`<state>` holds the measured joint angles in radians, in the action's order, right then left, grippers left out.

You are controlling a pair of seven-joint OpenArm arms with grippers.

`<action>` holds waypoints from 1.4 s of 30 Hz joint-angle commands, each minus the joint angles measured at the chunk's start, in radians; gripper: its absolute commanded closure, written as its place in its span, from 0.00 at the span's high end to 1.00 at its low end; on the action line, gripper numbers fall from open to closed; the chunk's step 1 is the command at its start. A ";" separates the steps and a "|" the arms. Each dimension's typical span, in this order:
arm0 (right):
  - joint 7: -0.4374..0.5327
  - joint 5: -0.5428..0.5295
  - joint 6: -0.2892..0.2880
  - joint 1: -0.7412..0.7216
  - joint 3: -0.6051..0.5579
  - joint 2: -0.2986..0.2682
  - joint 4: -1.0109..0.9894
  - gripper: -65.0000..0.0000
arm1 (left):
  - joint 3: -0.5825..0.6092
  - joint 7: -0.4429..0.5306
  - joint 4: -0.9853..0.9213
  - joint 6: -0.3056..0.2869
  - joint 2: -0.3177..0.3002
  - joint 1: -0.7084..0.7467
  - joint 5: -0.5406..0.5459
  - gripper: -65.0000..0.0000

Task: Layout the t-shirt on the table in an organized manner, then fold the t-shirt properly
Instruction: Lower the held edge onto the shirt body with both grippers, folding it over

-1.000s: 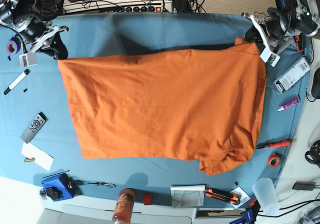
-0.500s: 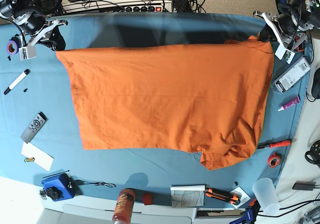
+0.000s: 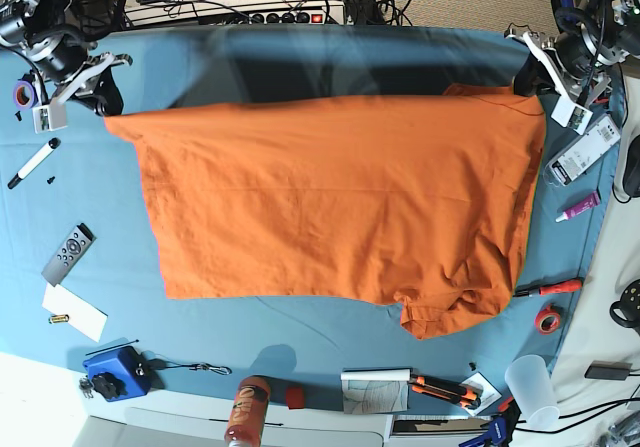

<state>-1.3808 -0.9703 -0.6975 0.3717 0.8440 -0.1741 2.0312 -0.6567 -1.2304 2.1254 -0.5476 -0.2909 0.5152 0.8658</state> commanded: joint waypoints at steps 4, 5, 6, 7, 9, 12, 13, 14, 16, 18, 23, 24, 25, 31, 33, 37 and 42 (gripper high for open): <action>0.050 0.012 -0.001 -0.023 0.000 -0.015 0.016 0.00 | -0.007 0.034 0.015 0.000 -0.011 -0.029 -0.017 0.00; 0.051 0.015 -0.001 -0.025 -0.011 -0.019 0.016 0.00 | -0.007 0.035 0.015 0.000 -0.011 -0.040 -0.034 0.00; 0.054 0.029 -0.001 -0.026 -0.028 -0.022 0.016 0.00 | -0.007 0.035 0.015 0.000 -0.011 -0.050 -0.048 0.00; 0.062 0.049 -0.001 -0.026 -0.051 -0.024 0.015 0.00 | -0.007 0.034 0.014 0.000 -0.011 -0.060 -0.054 0.00; 0.108 0.109 -0.001 -0.025 -0.108 -0.025 0.015 0.00 | -0.007 0.035 0.009 0.000 -0.011 -0.077 -0.054 0.00; 0.224 0.209 -0.001 -0.029 -0.194 -0.025 0.014 0.00 | -0.007 0.035 -0.016 0.000 -0.010 -0.101 -0.054 0.00; 0.239 0.241 -0.001 -0.038 -0.220 -0.025 0.014 0.00 | -0.007 0.036 -0.027 0.000 -0.011 -0.106 -0.055 0.00; 0.239 0.276 -0.001 -0.052 -0.243 -0.025 0.014 0.00 | -0.007 0.041 -0.038 0.000 -0.011 -0.110 -0.055 0.00; 0.241 0.344 0.011 -0.086 -0.286 -0.026 0.009 0.00 | -0.007 0.051 -0.062 0.000 -0.011 -0.120 -0.062 0.00; 0.256 0.377 0.024 -0.116 -0.313 -0.025 -0.013 0.00 | -0.007 0.053 -0.084 0.000 -0.011 -0.135 -0.063 0.00; 0.282 0.388 0.037 -0.191 -0.323 -0.025 -0.135 0.00 | -0.007 0.083 -0.094 0.001 -0.011 -0.183 -0.084 0.00; 0.282 0.388 0.037 -0.206 -0.323 -0.026 -0.166 0.00 | -0.007 0.089 -0.094 0.000 -0.011 -0.194 -0.098 0.00; 0.282 0.388 0.037 -0.220 -0.323 -0.026 -0.195 0.00 | -0.007 0.088 -0.094 0.000 -0.011 -0.206 -0.108 0.00; 0.290 0.388 0.036 -0.302 -0.323 -0.026 -0.291 0.00 | -0.006 0.133 -0.099 0.000 -0.011 -0.248 -0.142 0.00; 0.291 0.388 0.036 -0.323 -0.325 -0.026 -0.295 0.00 | -0.006 0.132 -0.100 -0.001 -0.011 -0.259 -0.142 0.00; 0.293 0.391 0.036 -0.348 -0.326 -0.026 -0.298 0.00 | -0.006 0.146 -0.111 -0.004 -0.011 -0.273 -0.141 0.00; 0.304 0.414 0.036 -0.352 -0.326 -0.026 -0.299 0.00 | 0.005 0.155 -0.193 -0.004 -0.011 -0.312 -0.153 0.00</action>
<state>-1.1057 -0.5472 -0.6586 0.0357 0.5148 -0.1833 1.7184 -0.6487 -1.0992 1.9156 -0.5510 -0.2886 0.2127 0.7013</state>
